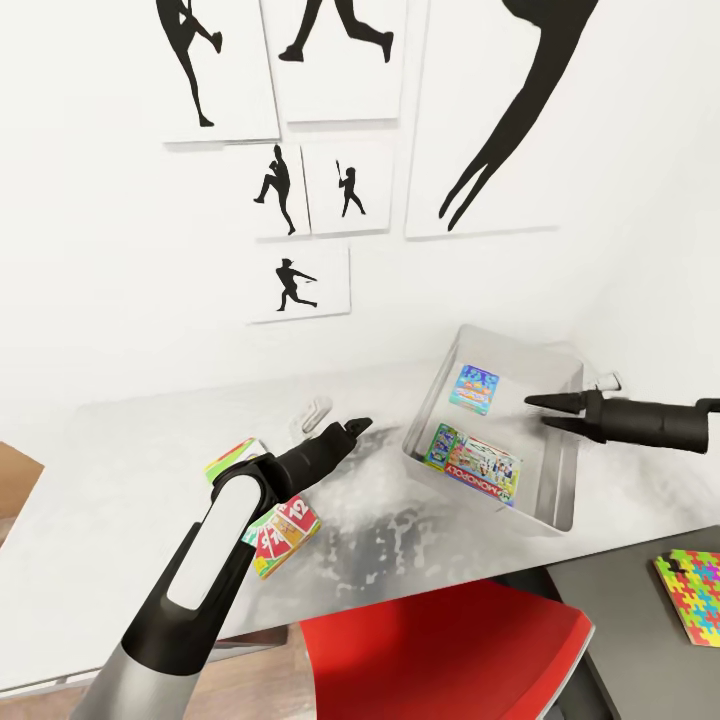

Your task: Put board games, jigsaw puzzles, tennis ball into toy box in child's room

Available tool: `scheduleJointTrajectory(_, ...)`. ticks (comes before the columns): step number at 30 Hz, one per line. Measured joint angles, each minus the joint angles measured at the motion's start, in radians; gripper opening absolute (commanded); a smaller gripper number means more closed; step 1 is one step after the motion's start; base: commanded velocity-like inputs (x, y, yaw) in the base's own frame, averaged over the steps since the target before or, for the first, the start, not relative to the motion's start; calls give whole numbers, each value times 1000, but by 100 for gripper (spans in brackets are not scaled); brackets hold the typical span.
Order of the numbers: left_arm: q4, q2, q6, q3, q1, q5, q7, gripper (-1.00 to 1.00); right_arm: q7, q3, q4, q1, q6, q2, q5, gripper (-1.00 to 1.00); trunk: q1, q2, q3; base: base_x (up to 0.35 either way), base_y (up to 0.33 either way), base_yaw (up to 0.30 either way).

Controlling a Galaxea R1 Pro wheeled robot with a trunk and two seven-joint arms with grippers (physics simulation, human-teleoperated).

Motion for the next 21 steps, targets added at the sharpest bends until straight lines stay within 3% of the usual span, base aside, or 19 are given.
scheduleJointTrajectory(3, 0, 1, 0, 0, 0, 0, -7, 100, 1, -18, -19, 17, -19, -5, 1, 100, 0, 0, 0, 0, 0, 0)
scheduleJointTrajectory(4, 0, 7, 0, 0, 3, 0, -38, 100, 3, -65, -68, 56, -57, -13, 2, 100, 0, 0, 0, 0, 0, 0)
scheduleJointTrajectory(6, 0, 11, 1, 0, 8, -1, -65, 100, 3, -93, -95, 79, -74, -17, 5, 100, 0, 0, 0, 0, 0, 0)
scheduleJointTrajectory(14, -1, 24, 0, 0, 23, -2, -117, 100, 1, -136, -128, 108, -91, -19, 6, 100, 0, 0, 0, 0, 0, 0)
scheduleJointTrajectory(21, 0, 30, 1, 0, 27, -2, -136, 100, 1, -151, -140, 116, -95, -15, 7, 100, 0, 0, 0, -11, 3, 0)
